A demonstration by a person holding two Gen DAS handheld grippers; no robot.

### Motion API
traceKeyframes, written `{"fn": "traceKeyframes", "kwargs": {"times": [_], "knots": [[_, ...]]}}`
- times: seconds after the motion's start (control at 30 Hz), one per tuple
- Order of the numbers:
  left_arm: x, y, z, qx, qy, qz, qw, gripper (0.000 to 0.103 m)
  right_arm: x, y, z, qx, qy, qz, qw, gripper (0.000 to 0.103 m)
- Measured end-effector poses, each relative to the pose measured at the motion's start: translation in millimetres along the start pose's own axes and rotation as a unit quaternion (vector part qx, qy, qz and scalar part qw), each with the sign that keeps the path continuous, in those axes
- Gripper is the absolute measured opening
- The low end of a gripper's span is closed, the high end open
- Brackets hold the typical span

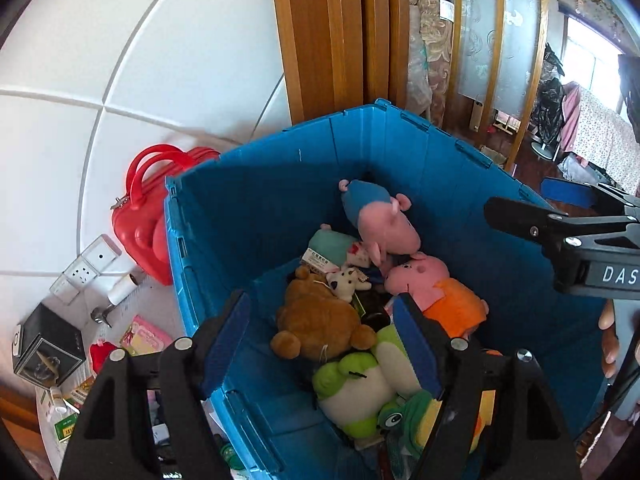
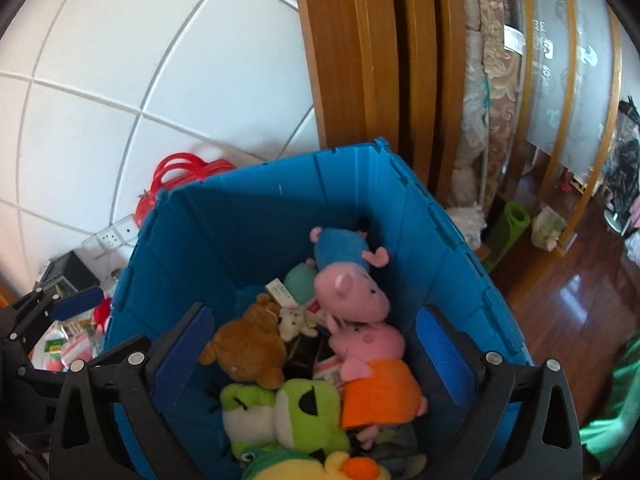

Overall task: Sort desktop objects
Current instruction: 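Withdraw both tools from the crate back toward the pile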

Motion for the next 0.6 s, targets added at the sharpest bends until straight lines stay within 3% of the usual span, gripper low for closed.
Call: {"fn": "traceKeyframes", "kwargs": {"times": [0.27,0.43,0.6], "knots": [[4.4,31.8,20.9,0.033,0.006,0.003,0.9994,0.073,7.6,34.3,4.8,0.062,0.058,0.056,0.995,0.103],[1.2,55.2,41.9,0.022,0.001,-0.005,0.9998,0.073,14.5,59.9,17.5,0.077,0.072,0.085,0.991,0.103],[-2.0,77.3,67.6,0.0,0.004,-0.002,1.0,0.073,21.5,84.5,34.6,0.081,0.057,0.098,0.99,0.103]]}}
Point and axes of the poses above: each gripper's, at about its wrist camera, not at the fingertips, and z roughly against the way its jaws point, x to its left, y to its underside, the point moved 9 cm from there along -z, roughly the way its jaws point, and after that the axes turned 11 degrees about -y, right-handed, at the moved point
